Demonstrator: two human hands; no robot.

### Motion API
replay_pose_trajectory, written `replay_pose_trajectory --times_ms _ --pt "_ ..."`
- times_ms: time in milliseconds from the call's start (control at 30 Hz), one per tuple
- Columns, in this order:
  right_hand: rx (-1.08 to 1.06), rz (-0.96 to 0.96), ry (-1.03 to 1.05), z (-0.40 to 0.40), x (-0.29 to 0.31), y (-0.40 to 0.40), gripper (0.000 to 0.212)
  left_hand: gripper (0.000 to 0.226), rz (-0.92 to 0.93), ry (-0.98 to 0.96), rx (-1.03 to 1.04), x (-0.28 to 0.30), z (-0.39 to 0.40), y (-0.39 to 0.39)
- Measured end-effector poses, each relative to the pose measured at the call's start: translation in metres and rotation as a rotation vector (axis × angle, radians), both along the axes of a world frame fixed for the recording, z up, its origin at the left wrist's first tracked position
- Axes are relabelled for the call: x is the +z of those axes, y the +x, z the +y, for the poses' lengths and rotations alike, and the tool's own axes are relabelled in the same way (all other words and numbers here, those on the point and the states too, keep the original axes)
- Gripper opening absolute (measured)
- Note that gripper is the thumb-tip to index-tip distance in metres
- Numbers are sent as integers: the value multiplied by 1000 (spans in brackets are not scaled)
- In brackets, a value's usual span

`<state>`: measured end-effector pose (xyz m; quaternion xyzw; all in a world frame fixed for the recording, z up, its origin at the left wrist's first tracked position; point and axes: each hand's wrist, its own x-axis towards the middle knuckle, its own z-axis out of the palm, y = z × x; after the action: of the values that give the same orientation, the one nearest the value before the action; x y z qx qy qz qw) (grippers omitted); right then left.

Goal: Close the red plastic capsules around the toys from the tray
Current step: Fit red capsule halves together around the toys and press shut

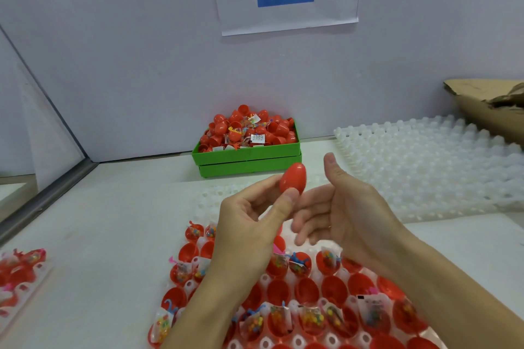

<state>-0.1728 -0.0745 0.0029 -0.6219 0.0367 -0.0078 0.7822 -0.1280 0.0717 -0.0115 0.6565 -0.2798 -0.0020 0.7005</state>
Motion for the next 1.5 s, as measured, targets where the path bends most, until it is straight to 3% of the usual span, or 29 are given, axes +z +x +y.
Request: replay_pose_trajectory --times_ms 100,167,267,533,700,767,867,967,1033,1167,1500 --pt "-347 -248 -426 -1 -5 -1 43 43 170 -89 2 0 -1 2" --pt "-388 -405 -479 0 -6 0 5 43 231 -125 -28 2 -2 2" --pt "-330 -486 -505 3 -9 2 31 36 293 -150 -95 2 -3 0" --pt "-285 -515 -348 2 -10 2 35 38 357 -197 -187 4 -6 -3" --pt "-355 -605 -554 5 -14 3 42 41 332 -138 -172 2 -7 -4" --pt "-391 -639 -648 5 -15 3 39 41 259 -51 -105 1 -6 -5" --pt "-361 -621 -669 1 -16 3 36 28 -45 89 96 0 4 2" --pt "-244 -557 -548 -1 -12 1 32 40 -223 141 -21 3 12 7" --pt "-161 -549 -502 0 -9 0 22 43 -249 136 -77 2 12 7" --pt "-80 -532 -464 3 -12 -1 20 53 -281 104 28 -7 4 3" --pt "-74 -484 -504 4 -17 3 20 63 -339 139 173 -9 1 0"
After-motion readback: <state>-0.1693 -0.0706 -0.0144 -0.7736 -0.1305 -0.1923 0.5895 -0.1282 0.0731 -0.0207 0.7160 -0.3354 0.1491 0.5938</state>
